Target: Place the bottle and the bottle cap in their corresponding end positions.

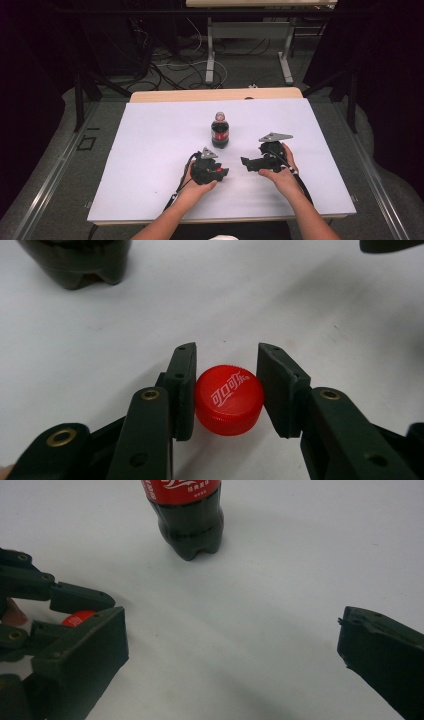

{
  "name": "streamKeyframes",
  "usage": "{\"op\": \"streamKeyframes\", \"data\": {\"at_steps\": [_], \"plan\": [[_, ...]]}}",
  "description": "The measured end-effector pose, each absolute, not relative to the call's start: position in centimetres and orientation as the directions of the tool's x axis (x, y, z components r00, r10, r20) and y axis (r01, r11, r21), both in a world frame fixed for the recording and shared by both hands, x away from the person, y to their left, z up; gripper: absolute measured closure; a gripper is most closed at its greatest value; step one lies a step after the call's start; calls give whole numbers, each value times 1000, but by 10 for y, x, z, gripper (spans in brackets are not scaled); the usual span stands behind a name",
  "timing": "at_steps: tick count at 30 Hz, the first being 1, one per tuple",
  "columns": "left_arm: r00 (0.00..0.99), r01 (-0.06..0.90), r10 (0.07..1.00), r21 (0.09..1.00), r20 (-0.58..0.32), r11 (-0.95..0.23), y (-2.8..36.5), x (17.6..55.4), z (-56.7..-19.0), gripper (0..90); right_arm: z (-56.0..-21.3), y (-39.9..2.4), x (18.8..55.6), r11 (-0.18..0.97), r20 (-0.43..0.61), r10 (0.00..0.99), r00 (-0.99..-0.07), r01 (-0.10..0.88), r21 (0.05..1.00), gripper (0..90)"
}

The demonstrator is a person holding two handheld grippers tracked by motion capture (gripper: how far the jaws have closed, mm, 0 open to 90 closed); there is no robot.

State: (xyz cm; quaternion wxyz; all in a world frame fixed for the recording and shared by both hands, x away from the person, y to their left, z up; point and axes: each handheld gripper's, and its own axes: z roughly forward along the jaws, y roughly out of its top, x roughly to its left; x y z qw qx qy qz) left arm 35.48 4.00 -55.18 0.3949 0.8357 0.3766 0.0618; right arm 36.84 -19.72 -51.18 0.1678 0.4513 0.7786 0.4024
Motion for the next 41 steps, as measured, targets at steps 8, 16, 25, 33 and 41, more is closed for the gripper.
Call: {"op": "streamKeyframes", "data": {"at_steps": [8, 16, 25, 33, 41], "plan": [[724, 548, 677, 710, -136, -443, 31, 352, -560, 614, -512, -201, 369, 261, 101, 843, -528, 567, 781, 0], [721, 545, 682, 710, -125, -446, 33, 352, -559, 567, -511, -204, 368, 251, 107, 846, -522, 567, 785, 0], [692, 562, 701, 737, -172, -374, 61, 354, -539, 326, -512, -207, 368, 244, 109, 851, -514, 570, 784, 0], [667, 559, 724, 761, -177, -329, 115, 356, -518, 250, -513, -212, 368, 240, 110, 855, -507, 574, 783, 0], [584, 567, 801, 772, -129, -288, 159, 356, -515, 131, -514, -213, 367, 237, 108, 859, -501, 574, 784, 0]]}}
